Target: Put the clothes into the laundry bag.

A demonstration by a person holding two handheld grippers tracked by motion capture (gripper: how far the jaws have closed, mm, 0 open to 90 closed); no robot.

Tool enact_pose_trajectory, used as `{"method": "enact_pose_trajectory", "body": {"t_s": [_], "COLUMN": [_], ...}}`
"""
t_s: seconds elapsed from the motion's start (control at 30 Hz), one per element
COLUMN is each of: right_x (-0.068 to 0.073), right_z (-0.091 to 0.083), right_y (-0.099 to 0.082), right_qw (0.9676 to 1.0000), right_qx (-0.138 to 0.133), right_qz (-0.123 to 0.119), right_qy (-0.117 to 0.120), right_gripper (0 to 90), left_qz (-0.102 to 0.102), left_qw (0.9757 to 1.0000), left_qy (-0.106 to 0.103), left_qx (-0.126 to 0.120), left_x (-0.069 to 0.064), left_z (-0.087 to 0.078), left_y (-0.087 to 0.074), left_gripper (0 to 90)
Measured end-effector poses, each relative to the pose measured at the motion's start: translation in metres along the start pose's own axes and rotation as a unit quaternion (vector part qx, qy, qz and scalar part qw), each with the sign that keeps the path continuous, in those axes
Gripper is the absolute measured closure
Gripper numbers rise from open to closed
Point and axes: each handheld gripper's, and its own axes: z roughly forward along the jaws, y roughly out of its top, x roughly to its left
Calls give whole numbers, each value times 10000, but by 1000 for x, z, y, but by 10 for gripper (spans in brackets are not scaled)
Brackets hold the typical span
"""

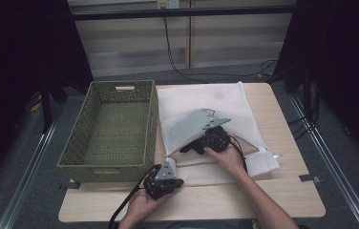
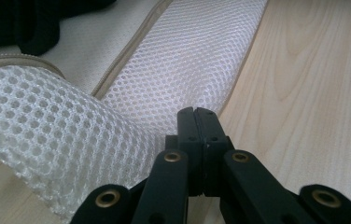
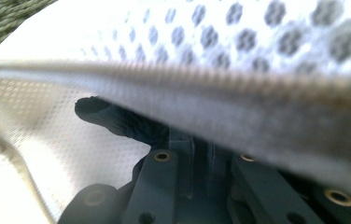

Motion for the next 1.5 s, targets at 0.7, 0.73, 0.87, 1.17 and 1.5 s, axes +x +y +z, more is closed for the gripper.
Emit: {"method": "enact_pose_trajectory", "body": {"t_s": [0.7,0.73,0.87,1.17,1.5], "right_x": [5,6,9,4,13], "right_z": [-21,-25,-36,-56,-72], "right_y": [-9,-11,-14,-21,-21], "right_qw": [9988,9984,9979,9975,9949], "right_qx": [-16,7,-22,-150,-258], "right_qz": [-124,-118,-185,-76,-131], "right_qy": [470,546,614,681,967], "right_gripper": [538,519,481,452,481], "left_qz": [-56,-76,-80,-61,-52], "left_qw": [10000,10000,10000,10000,10000], "left_qy": [-22,-23,-22,-29,-40], "left_qx": [-12,-46,6,13,2], "left_x": [0,0,0,1,1], "left_z": [0,1,0,0,0], "left_y": [0,0,0,0,0], "left_gripper": [900,900,900,900,900]}}
